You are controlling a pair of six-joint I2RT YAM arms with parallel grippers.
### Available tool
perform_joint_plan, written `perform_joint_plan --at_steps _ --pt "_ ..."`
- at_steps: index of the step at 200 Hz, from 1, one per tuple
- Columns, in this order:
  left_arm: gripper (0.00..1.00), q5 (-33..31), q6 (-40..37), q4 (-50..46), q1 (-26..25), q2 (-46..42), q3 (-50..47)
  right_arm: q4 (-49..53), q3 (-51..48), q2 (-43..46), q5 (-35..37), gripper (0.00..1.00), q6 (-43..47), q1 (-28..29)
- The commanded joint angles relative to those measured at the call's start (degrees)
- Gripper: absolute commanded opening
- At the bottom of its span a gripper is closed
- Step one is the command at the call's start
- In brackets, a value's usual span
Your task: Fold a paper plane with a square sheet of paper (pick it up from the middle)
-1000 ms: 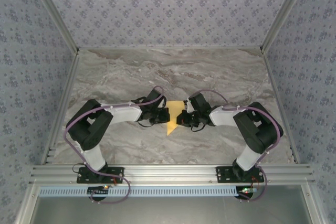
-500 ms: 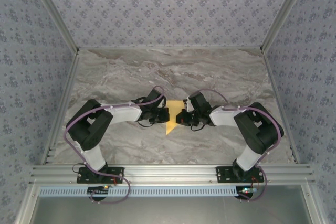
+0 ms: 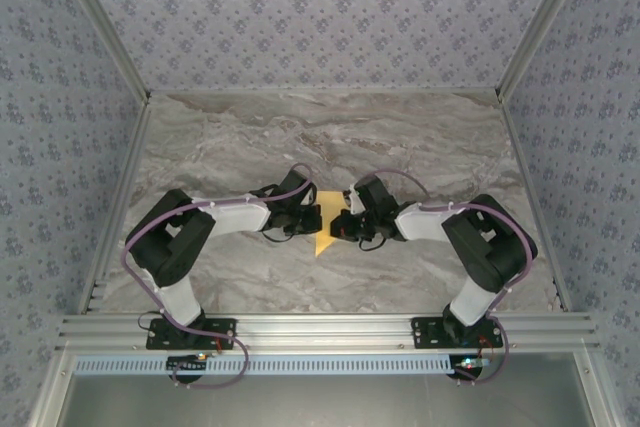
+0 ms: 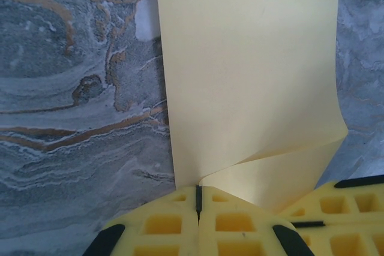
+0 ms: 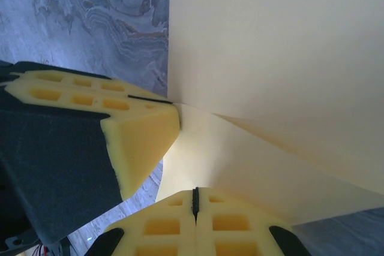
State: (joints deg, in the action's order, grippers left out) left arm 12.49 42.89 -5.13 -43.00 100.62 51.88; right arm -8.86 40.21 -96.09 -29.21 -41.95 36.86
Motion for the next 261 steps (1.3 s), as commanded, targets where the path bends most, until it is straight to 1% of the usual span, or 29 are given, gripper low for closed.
perform_joint_plan --at_steps 1,47,111,127,165,183,199,224,261 --pt "0.04 -2.50 -0.08 -2.87 0.32 -0.42 0.55 -0.32 1.48 -1.44 -1.06 0.01 1.22 0.90" --pt "0.03 -3.74 0.70 -2.99 0.34 -0.86 -0.23 -0.38 1.54 -3.20 -1.03 0.01 1.07 1.72" --pt "0.02 -5.18 1.06 -3.72 0.35 -1.03 -0.58 1.92 0.54 -4.22 1.42 0.01 1.61 1.63" --pt "0.06 -5.58 0.41 -4.90 0.35 -1.83 0.46 2.47 0.29 -4.27 1.76 0.01 1.52 1.56" --pt "0.21 -6.84 0.59 -7.94 0.31 -7.81 2.24 4.62 0.07 -4.34 3.02 0.01 1.79 1.63" --pt "0.23 -5.42 2.55 -6.45 0.37 -10.12 0.66 5.31 0.11 -4.46 3.45 0.01 2.05 1.63" --pt "0.21 -2.85 4.37 -3.72 0.00 -11.51 -1.60 5.57 0.14 -4.51 3.62 0.01 2.14 1.64" --pt "0.12 1.28 7.67 0.42 -1.80 -11.95 -4.42 5.65 0.25 -4.57 3.63 0.00 2.14 1.65" --pt "0.03 2.92 11.43 3.10 -4.67 -11.07 -7.38 5.57 0.57 -4.81 3.89 0.00 1.71 1.73"
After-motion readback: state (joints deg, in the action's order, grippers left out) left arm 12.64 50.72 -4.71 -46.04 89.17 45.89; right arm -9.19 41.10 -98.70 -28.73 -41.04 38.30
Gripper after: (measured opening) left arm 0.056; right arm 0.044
